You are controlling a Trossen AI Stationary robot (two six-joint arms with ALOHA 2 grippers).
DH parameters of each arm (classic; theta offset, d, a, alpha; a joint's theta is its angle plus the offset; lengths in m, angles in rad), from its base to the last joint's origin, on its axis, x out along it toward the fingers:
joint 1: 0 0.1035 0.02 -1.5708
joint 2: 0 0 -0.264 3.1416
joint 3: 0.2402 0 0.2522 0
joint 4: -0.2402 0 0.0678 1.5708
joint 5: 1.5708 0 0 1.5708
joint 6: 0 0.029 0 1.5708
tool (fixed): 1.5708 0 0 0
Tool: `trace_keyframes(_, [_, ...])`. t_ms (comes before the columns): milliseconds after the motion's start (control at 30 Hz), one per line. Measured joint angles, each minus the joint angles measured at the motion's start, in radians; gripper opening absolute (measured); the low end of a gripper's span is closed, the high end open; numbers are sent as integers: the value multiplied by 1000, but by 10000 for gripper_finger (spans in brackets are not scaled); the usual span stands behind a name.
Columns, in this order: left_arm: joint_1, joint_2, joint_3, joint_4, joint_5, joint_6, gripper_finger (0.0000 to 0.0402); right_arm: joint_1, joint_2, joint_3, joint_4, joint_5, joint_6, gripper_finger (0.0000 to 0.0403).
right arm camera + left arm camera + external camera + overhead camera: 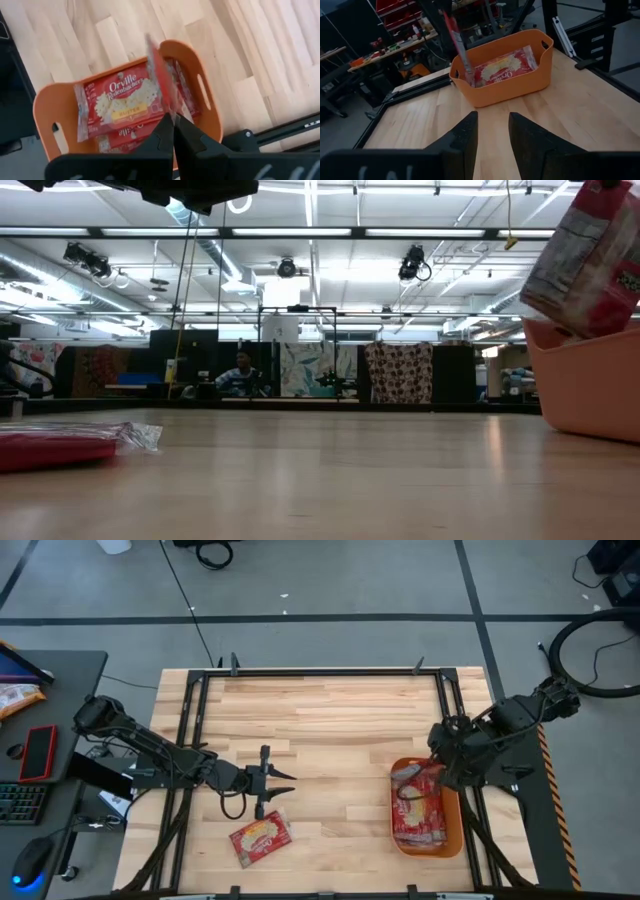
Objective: Sort popcorn bags into baskets
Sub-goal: Put the red popcorn bag into the orange bin
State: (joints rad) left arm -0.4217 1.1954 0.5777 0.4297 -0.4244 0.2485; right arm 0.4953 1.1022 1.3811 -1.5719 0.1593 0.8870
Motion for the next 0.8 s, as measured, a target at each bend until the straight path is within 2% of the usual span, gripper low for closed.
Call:
trace_keyframes(267, [0,0,0,0,0,0,114,-92,-58,-17,0,-1,-100,5])
trace_keyframes(333, [0,0,0,-1,0,0,114,-94,-47,-50,0,-44,-81,5])
trace_keyframes(567, [0,0,0,-21,0,-7,114,-50,36,-137,18,-296,72,6])
trace_keyframes(700, [0,0,0,-24,0,-8,114,-11,69,-137,143,-347,155,8])
trace_keyframes(800, [0,0,0,-24,0,-9,114,7,94,-137,242,-338,196,9])
